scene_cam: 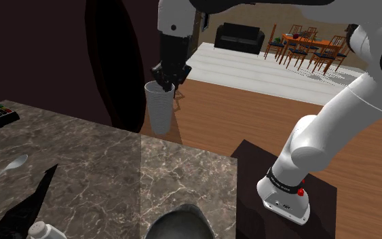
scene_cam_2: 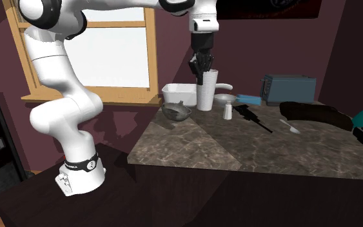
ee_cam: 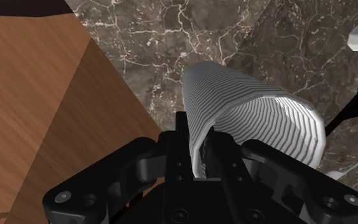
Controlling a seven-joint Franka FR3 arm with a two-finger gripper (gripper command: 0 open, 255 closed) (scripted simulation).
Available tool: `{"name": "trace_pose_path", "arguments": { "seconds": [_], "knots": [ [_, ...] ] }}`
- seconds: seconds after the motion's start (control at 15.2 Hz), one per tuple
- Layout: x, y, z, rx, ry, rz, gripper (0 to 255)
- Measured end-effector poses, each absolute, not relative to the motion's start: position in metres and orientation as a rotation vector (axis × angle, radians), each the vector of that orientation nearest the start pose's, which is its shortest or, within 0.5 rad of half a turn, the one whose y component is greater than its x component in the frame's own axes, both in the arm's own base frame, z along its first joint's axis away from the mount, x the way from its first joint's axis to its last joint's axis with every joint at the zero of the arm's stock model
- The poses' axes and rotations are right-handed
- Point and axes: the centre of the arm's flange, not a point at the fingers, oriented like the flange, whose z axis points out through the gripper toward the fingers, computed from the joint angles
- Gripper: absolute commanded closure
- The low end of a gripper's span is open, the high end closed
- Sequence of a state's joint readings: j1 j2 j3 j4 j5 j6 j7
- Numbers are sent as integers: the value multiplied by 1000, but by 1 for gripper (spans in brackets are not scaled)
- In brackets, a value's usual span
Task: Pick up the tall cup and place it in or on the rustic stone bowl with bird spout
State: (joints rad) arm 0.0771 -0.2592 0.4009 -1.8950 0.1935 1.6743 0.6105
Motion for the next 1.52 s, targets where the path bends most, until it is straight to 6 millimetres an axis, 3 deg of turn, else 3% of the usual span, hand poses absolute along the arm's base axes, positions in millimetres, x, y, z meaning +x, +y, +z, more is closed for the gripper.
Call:
{"name": "trace_pose_path", "arguments": {
  "seconds": [1.52],
  "knots": [
    [175, 432, 649, -3043, 243, 46, 255]
  ]
}}
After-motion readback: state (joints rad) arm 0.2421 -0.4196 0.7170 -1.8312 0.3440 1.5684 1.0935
